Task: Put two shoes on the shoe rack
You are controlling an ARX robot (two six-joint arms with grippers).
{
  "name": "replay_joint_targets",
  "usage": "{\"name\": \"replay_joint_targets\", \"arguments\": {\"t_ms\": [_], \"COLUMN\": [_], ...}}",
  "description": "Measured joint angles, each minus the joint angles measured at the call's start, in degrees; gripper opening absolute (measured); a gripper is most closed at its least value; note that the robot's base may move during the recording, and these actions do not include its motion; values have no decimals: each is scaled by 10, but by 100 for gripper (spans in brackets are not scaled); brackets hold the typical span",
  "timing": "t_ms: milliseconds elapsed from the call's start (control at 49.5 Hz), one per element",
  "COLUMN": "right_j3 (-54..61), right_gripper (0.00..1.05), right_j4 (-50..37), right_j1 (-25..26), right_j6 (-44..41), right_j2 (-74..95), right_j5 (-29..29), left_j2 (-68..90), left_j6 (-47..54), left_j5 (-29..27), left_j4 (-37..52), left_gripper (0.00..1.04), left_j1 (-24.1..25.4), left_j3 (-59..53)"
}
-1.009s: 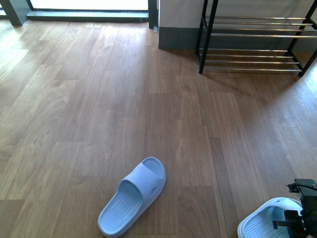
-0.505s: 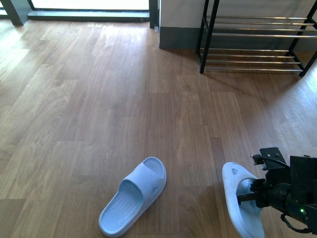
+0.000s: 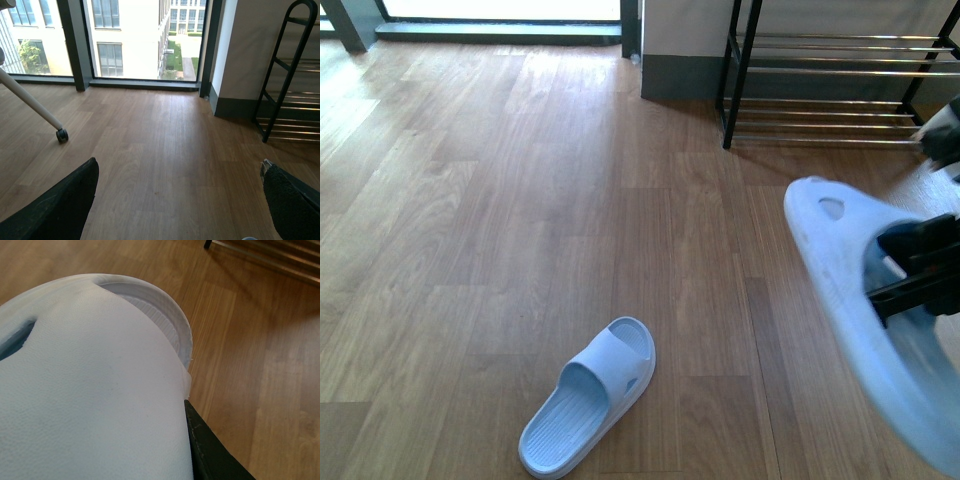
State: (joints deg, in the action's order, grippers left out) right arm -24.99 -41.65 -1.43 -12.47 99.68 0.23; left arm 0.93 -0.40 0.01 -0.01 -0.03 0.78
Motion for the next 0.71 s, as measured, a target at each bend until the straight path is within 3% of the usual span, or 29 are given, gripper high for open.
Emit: {"name": "replay_joint_targets", "arguments": {"t_ms": [343,707], "right_j3": [61,67], "right_gripper": [2,2], "right_j4": [306,315], "right_j1": [68,70], "right_j6": [-42,-42], "right_j2": [-482,-513], "right_j5": [-74,-78], "left_j2": [0,0], "left_j6": [0,0], "left_j5": [0,0], "left_j4": [0,0], "left_gripper": [95,95], "left_j1": [0,0], "left_j3": [0,0]}}
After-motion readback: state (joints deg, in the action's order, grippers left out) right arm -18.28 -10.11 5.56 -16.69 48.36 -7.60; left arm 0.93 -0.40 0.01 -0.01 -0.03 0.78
